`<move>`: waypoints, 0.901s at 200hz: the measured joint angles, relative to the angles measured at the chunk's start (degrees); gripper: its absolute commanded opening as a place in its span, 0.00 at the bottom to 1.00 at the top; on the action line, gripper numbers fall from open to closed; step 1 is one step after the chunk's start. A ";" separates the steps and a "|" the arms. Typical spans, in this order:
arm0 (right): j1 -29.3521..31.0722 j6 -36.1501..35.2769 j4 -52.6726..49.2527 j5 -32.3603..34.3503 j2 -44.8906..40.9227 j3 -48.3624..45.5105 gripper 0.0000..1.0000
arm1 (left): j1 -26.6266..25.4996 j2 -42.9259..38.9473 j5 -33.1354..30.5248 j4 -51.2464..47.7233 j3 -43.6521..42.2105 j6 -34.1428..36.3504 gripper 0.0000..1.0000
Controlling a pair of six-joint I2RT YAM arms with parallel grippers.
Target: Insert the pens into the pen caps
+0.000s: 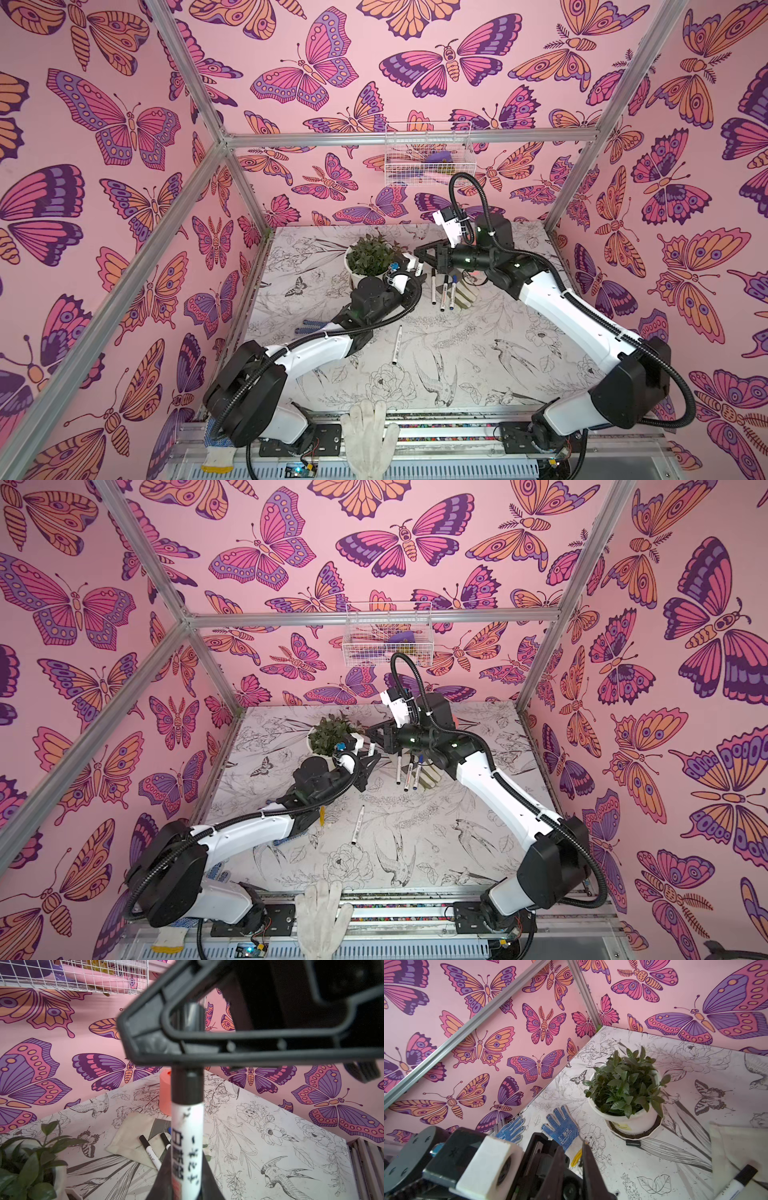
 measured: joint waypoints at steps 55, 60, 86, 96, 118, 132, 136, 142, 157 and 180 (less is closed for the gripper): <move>0.02 -3.06 -1.18 3.04 2.14 0.87 0.00 | 1.66 1.81 2.14 -6.08 3.65 0.04 0.00; 0.02 -3.21 -1.38 3.23 2.25 0.85 0.00 | 1.70 1.81 2.29 -6.84 3.91 0.02 0.00; 0.04 -3.45 -1.92 3.63 2.69 0.20 0.00 | 1.81 1.84 2.56 -10.08 4.57 0.07 0.00; 0.11 -3.50 -2.32 3.69 2.80 -0.13 0.00 | 1.84 1.84 2.75 -11.74 4.83 0.17 0.00; 0.37 -4.00 -3.43 3.74 3.37 -0.44 0.00 | 1.84 1.84 2.78 -16.37 5.86 0.72 0.00; 0.61 -4.50 -4.07 3.65 3.93 -0.42 0.00 | 1.99 1.97 2.78 -20.13 6.99 1.18 0.00; 0.70 -4.59 -4.24 3.67 4.04 -0.39 0.00 | 2.01 2.01 2.80 -21.55 7.45 1.33 0.00; 0.85 -4.76 -4.48 3.67 4.33 -0.39 0.00 | 2.10 2.14 2.82 -23.69 8.24 1.53 0.00; 1.11 -5.16 -5.07 3.58 4.79 -0.39 0.00 | 2.12 2.43 2.82 -28.00 9.81 1.77 0.00; 1.29 -5.62 -5.68 3.72 5.20 -0.35 0.00 | 2.19 3.17 3.02 -29.79 10.86 2.29 0.00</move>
